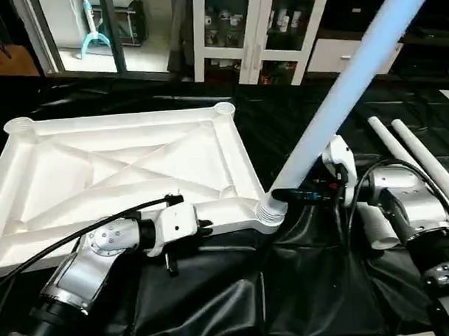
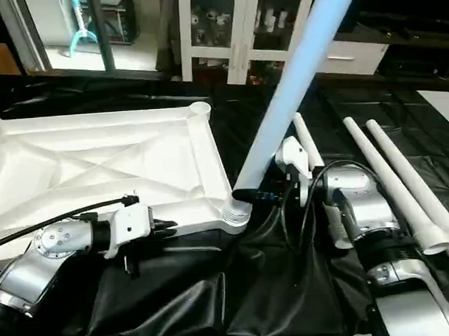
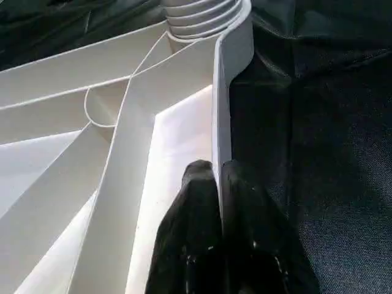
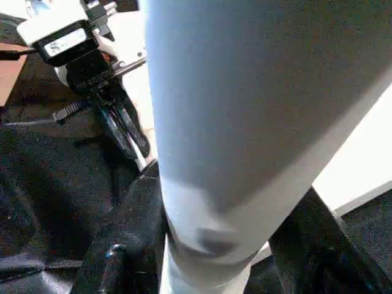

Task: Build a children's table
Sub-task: Insert table leg to table base

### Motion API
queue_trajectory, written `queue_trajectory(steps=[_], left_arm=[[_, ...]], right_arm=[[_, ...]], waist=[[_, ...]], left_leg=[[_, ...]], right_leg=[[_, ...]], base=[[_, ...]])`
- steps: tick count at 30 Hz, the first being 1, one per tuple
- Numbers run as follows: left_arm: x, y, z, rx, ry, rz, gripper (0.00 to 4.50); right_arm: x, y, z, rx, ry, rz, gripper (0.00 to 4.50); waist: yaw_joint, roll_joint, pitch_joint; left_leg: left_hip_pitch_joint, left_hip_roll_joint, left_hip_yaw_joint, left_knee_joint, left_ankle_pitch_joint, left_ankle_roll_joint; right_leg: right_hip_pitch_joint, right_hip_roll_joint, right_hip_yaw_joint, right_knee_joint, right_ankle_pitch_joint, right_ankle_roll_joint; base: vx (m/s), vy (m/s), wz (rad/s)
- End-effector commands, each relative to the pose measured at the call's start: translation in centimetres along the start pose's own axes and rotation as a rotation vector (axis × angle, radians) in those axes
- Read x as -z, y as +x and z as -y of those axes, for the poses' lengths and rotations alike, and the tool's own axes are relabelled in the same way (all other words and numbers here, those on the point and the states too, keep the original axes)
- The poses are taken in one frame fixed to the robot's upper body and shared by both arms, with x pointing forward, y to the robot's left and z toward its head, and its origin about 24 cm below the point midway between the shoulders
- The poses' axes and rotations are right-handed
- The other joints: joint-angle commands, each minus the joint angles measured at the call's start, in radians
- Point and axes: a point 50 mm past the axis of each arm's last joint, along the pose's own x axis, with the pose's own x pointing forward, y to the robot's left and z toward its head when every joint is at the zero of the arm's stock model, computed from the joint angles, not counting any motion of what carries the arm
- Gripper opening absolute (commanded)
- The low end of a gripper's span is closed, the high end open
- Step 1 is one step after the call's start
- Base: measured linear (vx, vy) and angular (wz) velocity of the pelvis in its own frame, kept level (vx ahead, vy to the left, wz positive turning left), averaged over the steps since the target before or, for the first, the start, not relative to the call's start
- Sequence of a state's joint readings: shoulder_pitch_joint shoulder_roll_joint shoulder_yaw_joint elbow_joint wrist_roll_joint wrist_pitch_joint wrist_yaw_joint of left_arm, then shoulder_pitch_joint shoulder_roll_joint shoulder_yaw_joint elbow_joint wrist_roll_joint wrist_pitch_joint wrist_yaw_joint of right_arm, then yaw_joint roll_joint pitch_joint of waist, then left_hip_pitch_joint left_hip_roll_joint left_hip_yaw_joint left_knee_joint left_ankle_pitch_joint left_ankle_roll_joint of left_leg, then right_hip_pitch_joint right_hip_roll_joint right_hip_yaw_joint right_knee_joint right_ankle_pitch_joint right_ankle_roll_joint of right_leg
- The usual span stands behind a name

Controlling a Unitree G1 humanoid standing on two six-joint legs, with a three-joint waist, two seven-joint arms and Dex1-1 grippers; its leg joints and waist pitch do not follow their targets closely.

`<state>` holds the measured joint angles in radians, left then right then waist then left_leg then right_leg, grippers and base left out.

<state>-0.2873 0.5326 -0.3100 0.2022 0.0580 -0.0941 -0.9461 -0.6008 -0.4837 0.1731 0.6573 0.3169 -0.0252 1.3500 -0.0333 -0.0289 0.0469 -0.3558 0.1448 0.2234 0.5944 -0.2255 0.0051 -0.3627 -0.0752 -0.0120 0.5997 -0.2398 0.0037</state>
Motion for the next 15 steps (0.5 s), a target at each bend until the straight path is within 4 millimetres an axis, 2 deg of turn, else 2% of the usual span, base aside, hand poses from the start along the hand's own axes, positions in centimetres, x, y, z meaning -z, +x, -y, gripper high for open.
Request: queue_trajectory(steps=[1, 6, 7, 12, 14, 15], left_arm=[[-0.3, 0.1, -0.4, -0.039, 0.012, 0.005, 0.10], [-0.2, 0.2, -0.2, -0.027, 0.013, -0.001, 0.10], [-0.2, 0.2, -0.2, -0.025, 0.014, -0.001, 0.10], [-0.2, 0.2, -0.1, -0.023, 0.015, -0.002, 0.10], [-0.2, 0.1, 0.0, -0.022, 0.015, -0.005, 0.10], [-0.1, 0.0, 0.0, -0.024, 0.015, -0.011, 0.10]], right_arm=[[8.2, 1.4, -3.9, -0.169, 0.244, -0.409, 1.84], [8.4, 2.4, -4.1, -0.205, 0.226, -0.438, 1.84], [8.3, 2.8, -4.1, -0.205, 0.219, -0.432, 1.84], [7.6, 3.7, -3.8, -0.188, 0.201, -0.376, 1.84], [7.3, 3.9, -3.7, -0.185, 0.194, -0.353, 1.84], [6.7, 3.9, -3.3, -0.156, 0.156, -0.314, 1.84]], waist=[[-0.008, 0.010, -0.006], [-0.019, 0.011, -0.002], [-0.022, 0.009, -0.001], [-0.025, 0.008, 0.004], [-0.025, 0.008, 0.004], [-0.024, 0.003, 0.004]], left_leg=[[0.018, 0.105, -0.059, -0.102, -0.364, -0.029], [0.018, 0.104, -0.063, -0.105, -0.412, -0.040], [0.015, 0.104, -0.065, -0.106, -0.416, -0.040], [0.017, 0.104, -0.071, -0.109, -0.460, -0.050], [0.018, 0.105, -0.072, -0.110, -0.466, -0.053], [0.020, 0.105, -0.071, -0.111, -0.474, -0.055]], right_leg=[[-0.016, -0.073, 0.046, -0.084, -0.235, -0.247], [-0.024, -0.074, 0.047, -0.090, -0.298, -0.230], [-0.024, -0.075, 0.047, -0.091, -0.315, -0.223], [-0.034, -0.078, 0.051, -0.101, -0.428, -0.187], [-0.035, -0.077, 0.051, -0.101, -0.433, -0.184], [-0.039, -0.078, 0.053, -0.103, -0.450, -0.177]], base=[[0.000, 0.000, 0.00], [0.000, 0.000, 0.00], [0.000, 0.000, 0.00], [0.000, 0.000, 0.00], [0.000, 0.000, 0.00], [0.000, 0.000, 0.00]])
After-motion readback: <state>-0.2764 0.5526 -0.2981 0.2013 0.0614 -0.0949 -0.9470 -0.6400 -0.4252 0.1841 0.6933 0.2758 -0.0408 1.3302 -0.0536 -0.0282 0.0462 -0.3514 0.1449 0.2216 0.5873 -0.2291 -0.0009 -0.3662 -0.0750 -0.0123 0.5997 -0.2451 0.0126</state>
